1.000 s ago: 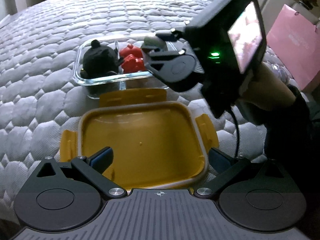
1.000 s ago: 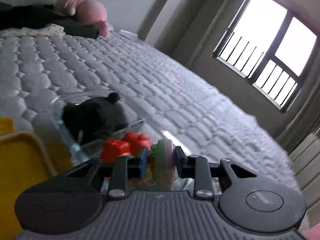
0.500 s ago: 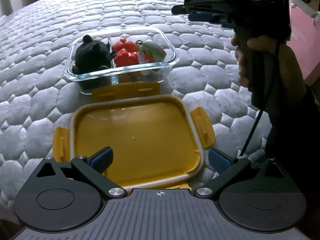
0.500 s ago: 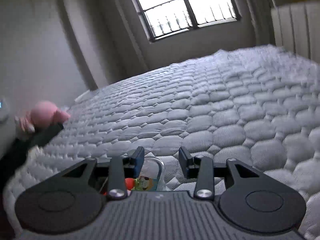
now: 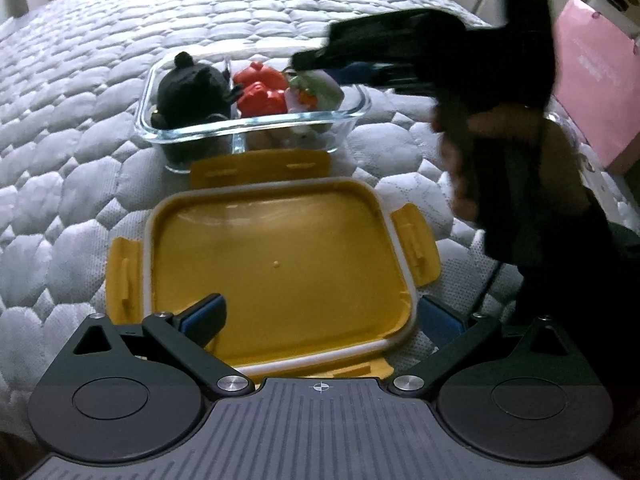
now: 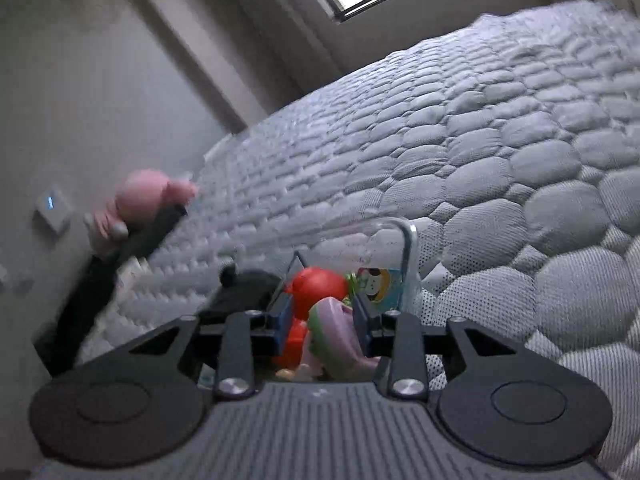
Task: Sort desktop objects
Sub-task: 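Grasp the edge of the yellow lid with the right tool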
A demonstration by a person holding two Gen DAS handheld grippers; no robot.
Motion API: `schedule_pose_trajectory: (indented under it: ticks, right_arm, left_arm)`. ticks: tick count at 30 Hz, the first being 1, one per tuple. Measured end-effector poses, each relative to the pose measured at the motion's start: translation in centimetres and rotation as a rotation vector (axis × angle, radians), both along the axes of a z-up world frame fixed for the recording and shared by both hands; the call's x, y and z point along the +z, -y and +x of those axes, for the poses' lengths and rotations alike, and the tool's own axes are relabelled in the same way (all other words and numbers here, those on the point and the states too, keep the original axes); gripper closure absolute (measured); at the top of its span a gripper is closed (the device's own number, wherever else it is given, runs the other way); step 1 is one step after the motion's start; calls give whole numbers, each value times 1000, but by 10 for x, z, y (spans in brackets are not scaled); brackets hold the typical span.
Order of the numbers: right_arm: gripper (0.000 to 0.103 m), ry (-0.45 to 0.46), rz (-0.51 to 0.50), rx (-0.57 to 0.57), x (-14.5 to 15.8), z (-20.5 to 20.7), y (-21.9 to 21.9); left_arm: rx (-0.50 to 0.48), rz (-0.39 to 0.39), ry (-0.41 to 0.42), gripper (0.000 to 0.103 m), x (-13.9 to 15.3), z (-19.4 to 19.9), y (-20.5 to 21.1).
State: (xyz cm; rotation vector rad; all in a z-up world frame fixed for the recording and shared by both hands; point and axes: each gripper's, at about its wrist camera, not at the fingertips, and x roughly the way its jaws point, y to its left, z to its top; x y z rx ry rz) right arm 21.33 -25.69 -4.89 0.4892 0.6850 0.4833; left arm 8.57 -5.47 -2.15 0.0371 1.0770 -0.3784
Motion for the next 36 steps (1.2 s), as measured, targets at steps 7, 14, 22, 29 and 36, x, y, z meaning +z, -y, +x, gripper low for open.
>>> schedule_pose_trajectory:
  ticks: [7,14,22,29,36]
  right_arm:
    - [42,102,-8,-74,24,-55,31]
    - [28,-11,-114,-81,1,-126,32]
    - [17,-107,-37,-98,-24,-164,19]
    - [19,-54,-197,-141,-30,-164,-16]
    - [84,-91,-225,-152,-24,-156,-26]
  left_arm:
    - [36,-89,6,0,2,2,-22]
    - [53,-154,-2,0,5,-8,-53]
    - [-77,-126,0,0,-1,-50,-42]
    - [-180,-90,62,0,0,-84,-29]
    - [-170,-34,191,0,14,-97,-38]
